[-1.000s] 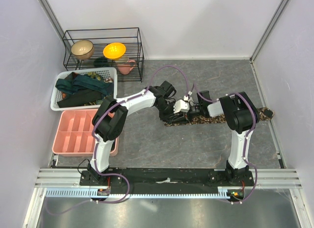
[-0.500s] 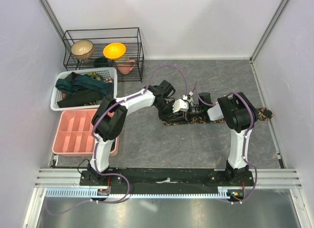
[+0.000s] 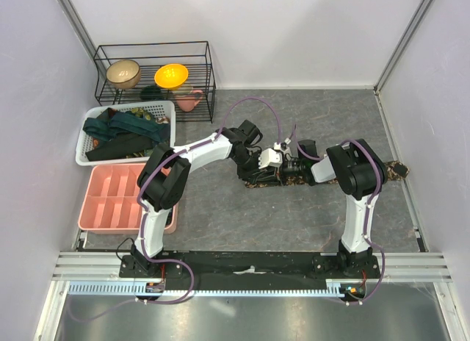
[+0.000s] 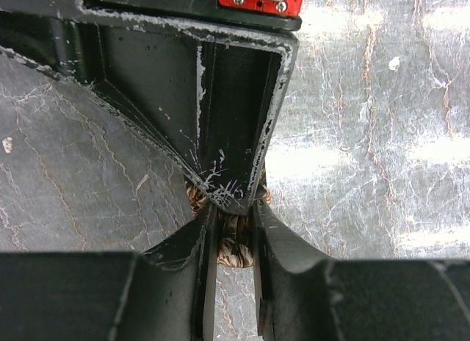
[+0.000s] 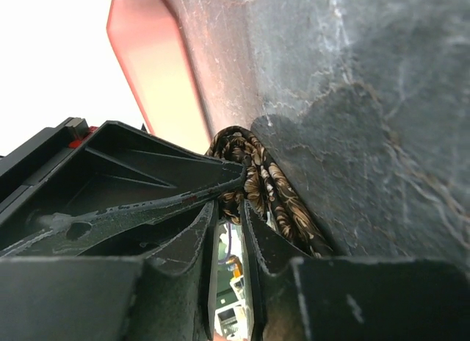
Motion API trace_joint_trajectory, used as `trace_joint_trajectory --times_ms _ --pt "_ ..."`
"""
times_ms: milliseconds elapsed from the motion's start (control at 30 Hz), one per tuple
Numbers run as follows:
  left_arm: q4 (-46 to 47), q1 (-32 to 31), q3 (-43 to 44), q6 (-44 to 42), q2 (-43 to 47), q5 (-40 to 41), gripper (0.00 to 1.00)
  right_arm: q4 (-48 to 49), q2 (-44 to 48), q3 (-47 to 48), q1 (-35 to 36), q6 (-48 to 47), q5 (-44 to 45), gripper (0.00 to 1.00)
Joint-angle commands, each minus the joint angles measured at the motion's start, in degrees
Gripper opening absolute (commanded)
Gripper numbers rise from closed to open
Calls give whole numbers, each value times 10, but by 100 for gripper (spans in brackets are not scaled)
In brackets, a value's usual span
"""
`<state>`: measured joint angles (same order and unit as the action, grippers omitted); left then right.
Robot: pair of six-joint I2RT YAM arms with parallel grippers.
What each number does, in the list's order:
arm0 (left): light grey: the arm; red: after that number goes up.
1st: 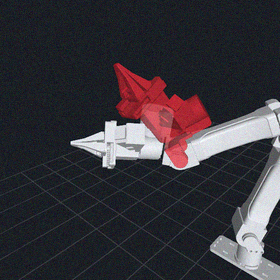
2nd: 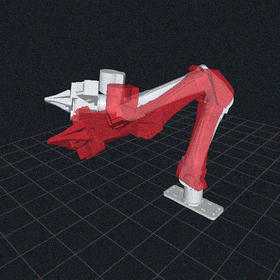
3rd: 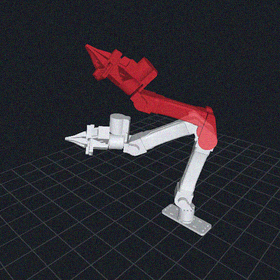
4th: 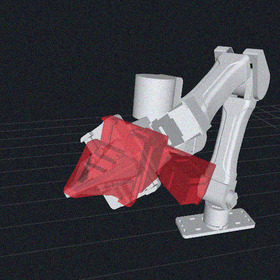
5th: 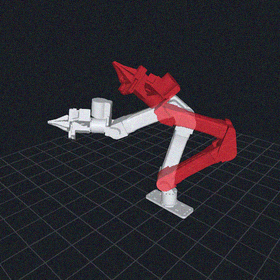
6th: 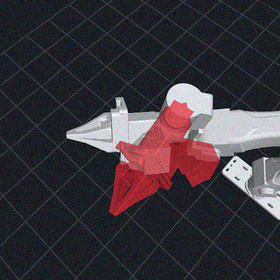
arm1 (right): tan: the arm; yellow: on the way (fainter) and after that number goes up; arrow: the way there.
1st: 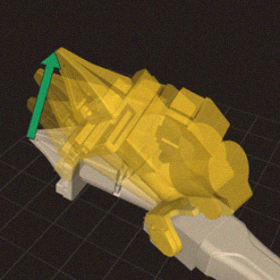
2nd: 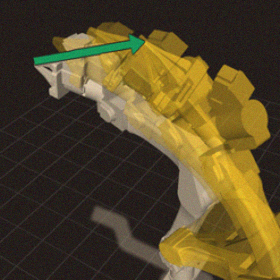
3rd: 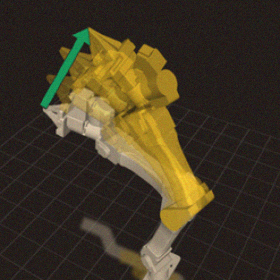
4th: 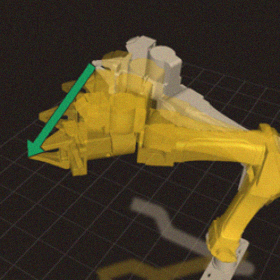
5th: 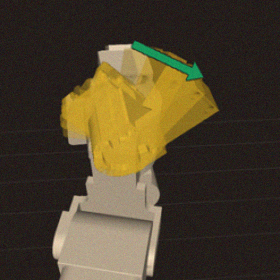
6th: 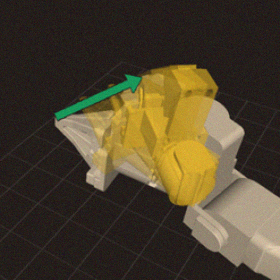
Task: Roll the ties
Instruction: Roll the tie at the center of the board.
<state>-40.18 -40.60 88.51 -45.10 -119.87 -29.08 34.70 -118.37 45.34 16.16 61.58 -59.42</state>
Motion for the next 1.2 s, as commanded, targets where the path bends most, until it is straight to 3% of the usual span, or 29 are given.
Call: trace_joint_trajectory --times_ms 0,167,333,433,567,833,1167 --pt "-32 -6 -12 -25 -27 19 27 -55 30 6 -4 -18 41 24" --pt "-32 -6 -11 -24 -29 20 27 -64 29 20 9 -25 35 27" --pt "-31 -6 -10 -21 -28 21 28 -183 30 52 18 -131 49 26" --pt "-31 -6 -9 -19 -29 22 28 -253 24 73 18 -198 69 19" --pt "-29 -5 -9 -16 -28 22 31 -311 12 91 19 -247 94 1" --pt "-12 13 -24 9 -2 -9 56 -396 9 113 19 -319 154 0" --pt "69 25 -98 12 67 -15 64 -417 6 122 19 -340 180 0"
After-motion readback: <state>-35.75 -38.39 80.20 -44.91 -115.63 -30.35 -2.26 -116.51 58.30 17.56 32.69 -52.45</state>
